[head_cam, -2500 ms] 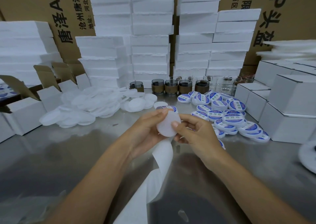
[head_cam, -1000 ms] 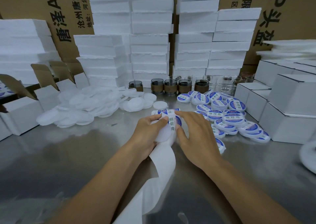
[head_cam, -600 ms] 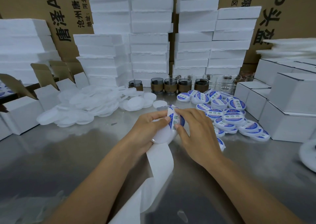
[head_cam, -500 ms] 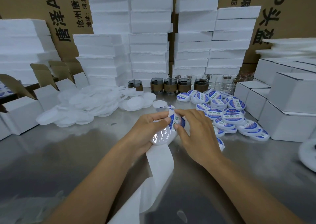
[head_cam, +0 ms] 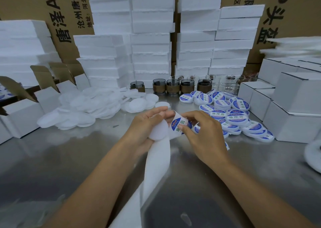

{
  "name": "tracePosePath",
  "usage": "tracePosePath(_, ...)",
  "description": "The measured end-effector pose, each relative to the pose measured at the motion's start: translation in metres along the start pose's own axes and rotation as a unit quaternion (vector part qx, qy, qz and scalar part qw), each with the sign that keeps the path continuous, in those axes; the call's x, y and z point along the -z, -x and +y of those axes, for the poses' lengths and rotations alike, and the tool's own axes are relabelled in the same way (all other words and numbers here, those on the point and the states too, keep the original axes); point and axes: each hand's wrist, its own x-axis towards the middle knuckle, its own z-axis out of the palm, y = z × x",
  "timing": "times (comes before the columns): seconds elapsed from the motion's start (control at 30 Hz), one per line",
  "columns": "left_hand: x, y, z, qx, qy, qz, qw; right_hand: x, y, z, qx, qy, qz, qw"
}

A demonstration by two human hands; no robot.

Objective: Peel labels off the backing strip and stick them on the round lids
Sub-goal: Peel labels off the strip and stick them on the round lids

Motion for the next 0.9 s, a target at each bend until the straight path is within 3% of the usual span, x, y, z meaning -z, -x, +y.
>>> tracePosePath(0.13,0.003,-0.002,0.007,-0.032,0.049,0.053,0.997,0.001,0.001,-0.002,0.012,0.004,-0.009,1.000)
tracePosePath(0.23,0.003,-0.002,0.008,-0.042,-0.036,0.083,0.995,0.001,0.002,-0.004,0.025,0.010,-0.006,1.000)
tracePosePath(0.37,-0.002,0.002,0.004,-0.058,-0.162,0.063,0.983,0.002,0.002,-0.003,0.040,0.043,-0.028,0.998)
tracePosePath(0.53,-0.002,0.002,0.002,-0.070,-0.253,0.079,0.962,0.003,0.003,-0.003,0.055,0.068,-0.023,0.996)
tracePosePath(0.67,-0.002,0.001,0.002,-0.076,-0.271,0.090,0.955,0.004,0.002,-0.005,0.074,0.068,-0.028,0.995)
tracePosePath(0.9,0.003,-0.004,-0.001,-0.058,-0.196,0.149,0.967,0.004,0.002,-0.012,0.070,0.064,-0.031,0.995)
